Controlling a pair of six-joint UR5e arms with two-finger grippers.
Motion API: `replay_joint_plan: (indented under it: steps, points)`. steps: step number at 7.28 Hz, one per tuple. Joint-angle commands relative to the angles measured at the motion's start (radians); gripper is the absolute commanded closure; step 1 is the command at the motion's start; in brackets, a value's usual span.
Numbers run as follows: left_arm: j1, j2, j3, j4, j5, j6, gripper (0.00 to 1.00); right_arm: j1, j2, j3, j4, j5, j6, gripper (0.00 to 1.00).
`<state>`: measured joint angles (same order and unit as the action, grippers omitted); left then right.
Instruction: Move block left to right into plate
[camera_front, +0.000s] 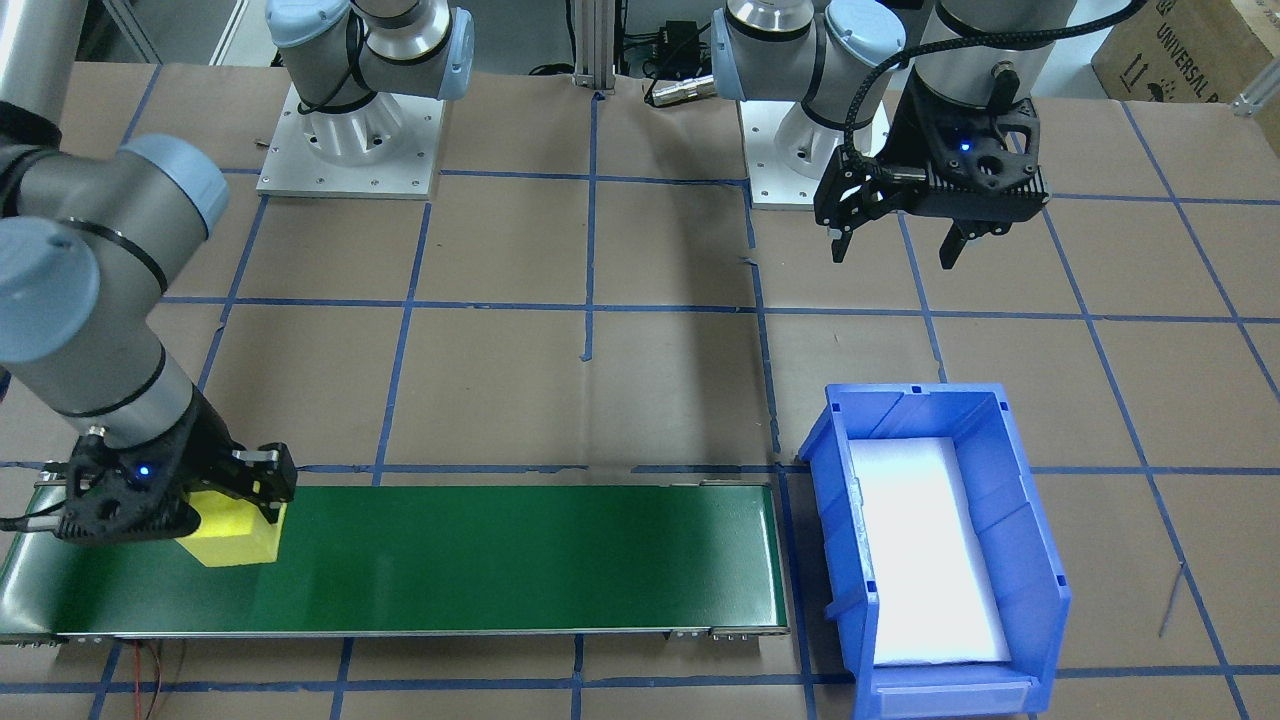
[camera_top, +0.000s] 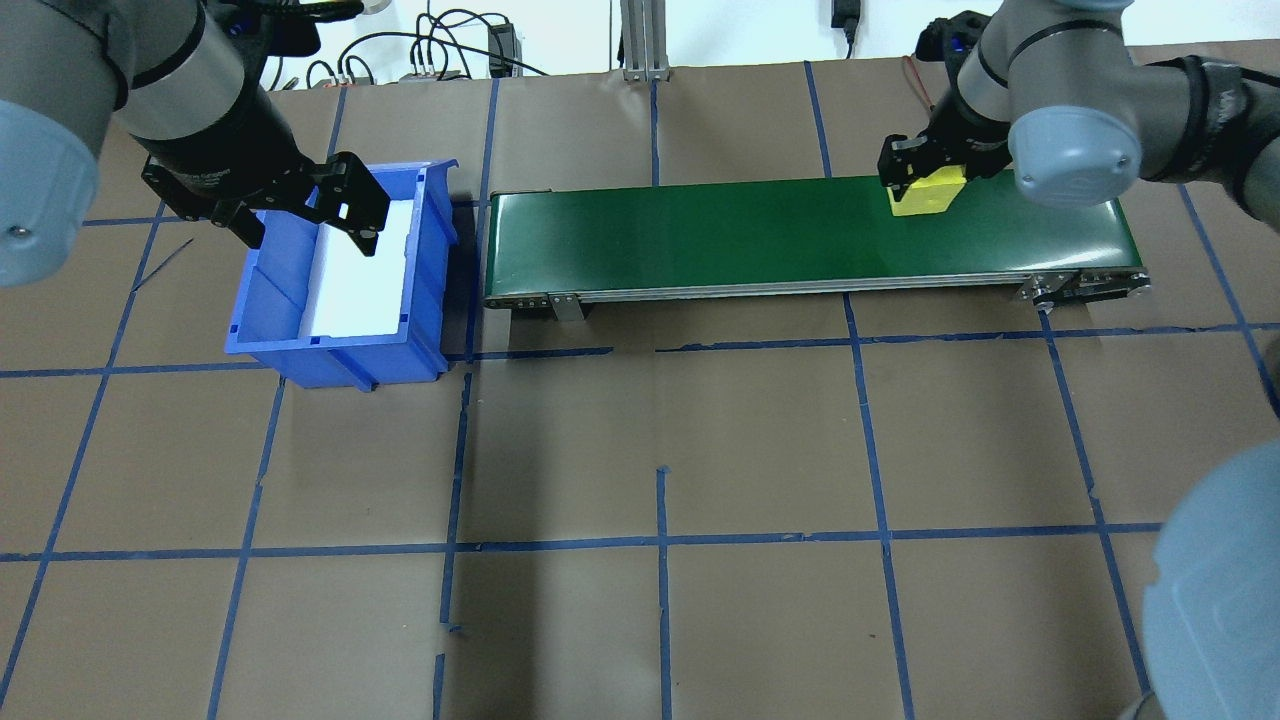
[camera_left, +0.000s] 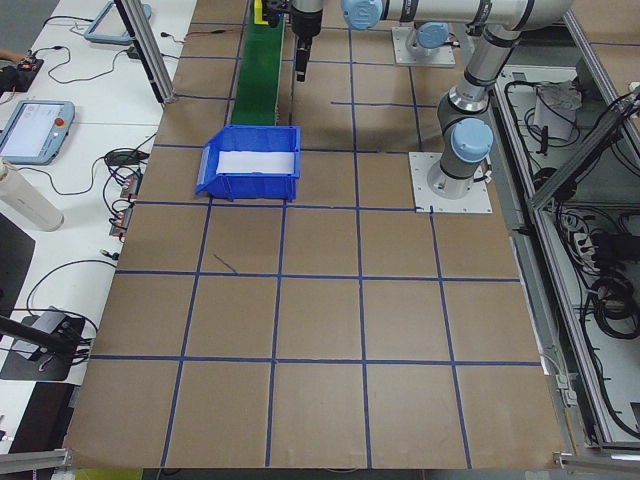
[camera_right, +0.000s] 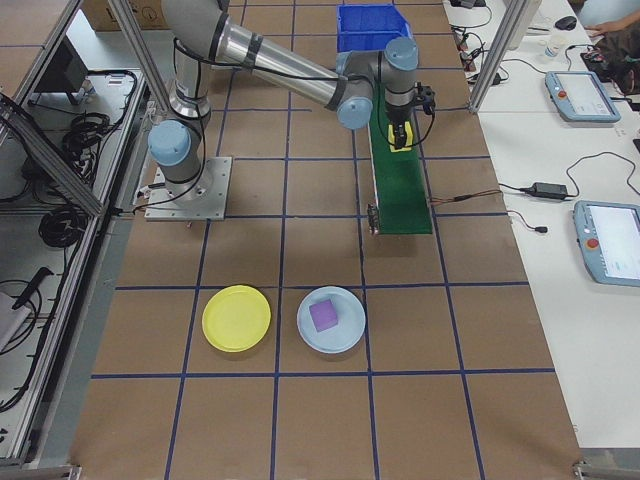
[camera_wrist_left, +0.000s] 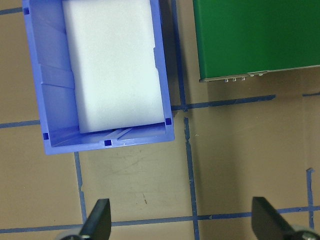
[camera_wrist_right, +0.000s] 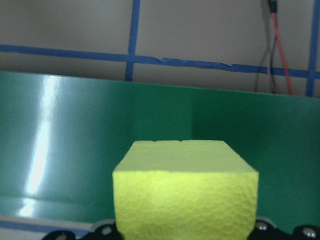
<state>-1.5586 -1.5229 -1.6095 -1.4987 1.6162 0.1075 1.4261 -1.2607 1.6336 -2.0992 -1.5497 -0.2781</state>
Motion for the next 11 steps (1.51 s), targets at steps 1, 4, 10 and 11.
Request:
replay_joint_plan:
  steps: [1, 4, 10, 11]
  points:
    - [0.002, 0.000, -0.003, 0.001, -0.004, 0.001, 0.00, -0.111, -0.159, 0.081, 0.088, -0.108, -0.163, 0.65]
    - [0.003, -0.002, -0.001, 0.008, -0.005, 0.000, 0.00, -0.443, -0.183, 0.160, 0.094, -0.109, -0.508, 0.67]
    - [-0.006, -0.014, -0.006, 0.011, -0.006, -0.006, 0.00, -0.943, -0.210, 0.360, 0.076, -0.082, -0.898, 0.76]
    - [-0.005, -0.014, -0.009, 0.011, -0.006, -0.008, 0.00, -1.016, -0.210, 0.362, 0.074, -0.072, -0.959, 0.78]
